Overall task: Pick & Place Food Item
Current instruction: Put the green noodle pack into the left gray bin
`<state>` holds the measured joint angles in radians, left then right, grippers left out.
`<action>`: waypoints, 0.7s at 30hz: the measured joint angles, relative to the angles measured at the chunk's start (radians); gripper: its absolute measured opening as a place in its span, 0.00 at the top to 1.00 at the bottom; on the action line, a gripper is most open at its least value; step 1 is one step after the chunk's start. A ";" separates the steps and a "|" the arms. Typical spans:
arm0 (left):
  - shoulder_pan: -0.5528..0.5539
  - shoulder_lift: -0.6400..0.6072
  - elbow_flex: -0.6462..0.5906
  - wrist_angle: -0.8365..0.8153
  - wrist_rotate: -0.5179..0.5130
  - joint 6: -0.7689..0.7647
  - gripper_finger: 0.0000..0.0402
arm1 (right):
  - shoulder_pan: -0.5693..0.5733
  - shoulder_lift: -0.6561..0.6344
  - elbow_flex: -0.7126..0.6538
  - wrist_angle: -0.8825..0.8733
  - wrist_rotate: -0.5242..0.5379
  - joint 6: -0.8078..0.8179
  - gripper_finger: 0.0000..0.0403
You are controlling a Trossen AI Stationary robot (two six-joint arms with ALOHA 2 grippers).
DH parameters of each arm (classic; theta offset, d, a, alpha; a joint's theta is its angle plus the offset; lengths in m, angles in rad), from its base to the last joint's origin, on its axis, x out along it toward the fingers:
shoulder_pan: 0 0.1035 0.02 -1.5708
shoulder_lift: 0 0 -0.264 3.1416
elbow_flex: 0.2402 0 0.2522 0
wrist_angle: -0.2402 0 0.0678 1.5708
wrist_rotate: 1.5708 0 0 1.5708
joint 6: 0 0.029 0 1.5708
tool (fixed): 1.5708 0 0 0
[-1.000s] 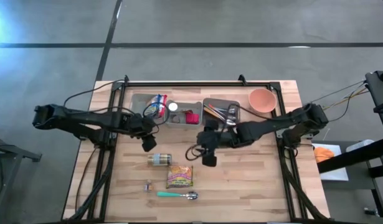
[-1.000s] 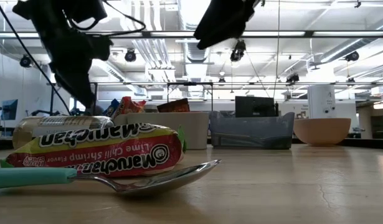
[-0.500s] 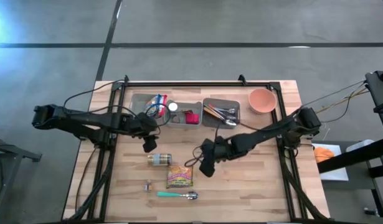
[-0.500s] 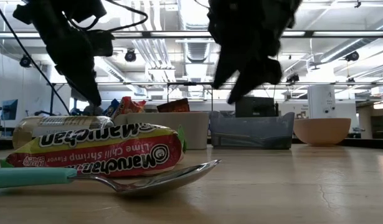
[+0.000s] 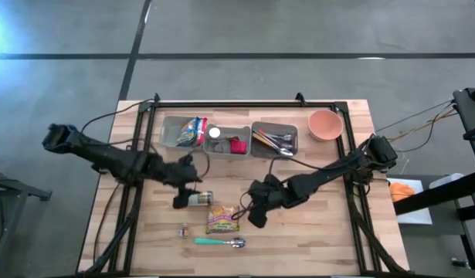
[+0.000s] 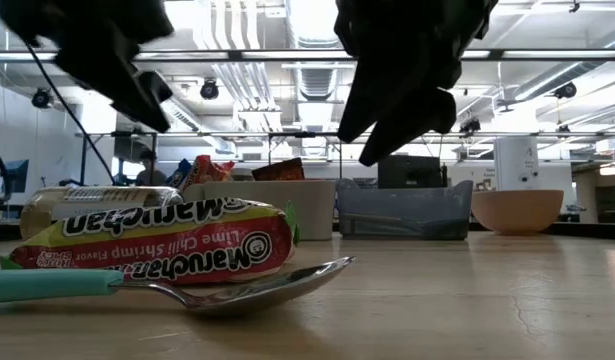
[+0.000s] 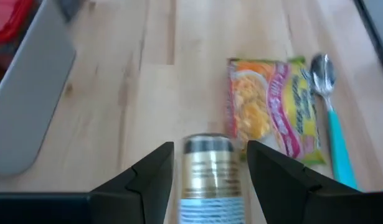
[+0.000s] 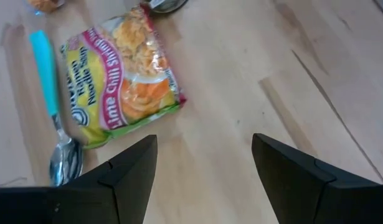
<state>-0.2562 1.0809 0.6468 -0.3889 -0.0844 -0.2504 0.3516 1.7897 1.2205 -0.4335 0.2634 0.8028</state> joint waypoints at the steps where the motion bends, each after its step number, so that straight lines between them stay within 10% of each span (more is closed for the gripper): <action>1: -0.047 0.006 0.000 0.000 -0.047 0.001 0.48 | 0.000 0.000 0.000 0.003 0.001 -0.009 0.35; 8: -0.355 0.128 0.000 0.068 -0.351 0.016 0.48 | 0.000 0.000 0.000 0.006 0.028 -0.033 0.35; 15: -0.451 0.276 0.000 0.249 -0.353 -0.062 0.48 | 0.002 0.000 0.000 0.035 0.074 -0.027 0.35; 21: -0.442 0.370 0.027 0.258 -0.266 -0.469 0.48 | 0.003 0.000 0.000 0.074 0.106 0.007 0.35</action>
<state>-0.6987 1.4509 0.6741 -0.1309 -0.3506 -0.7194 0.3550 1.7897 1.2205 -0.3595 0.3691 0.8097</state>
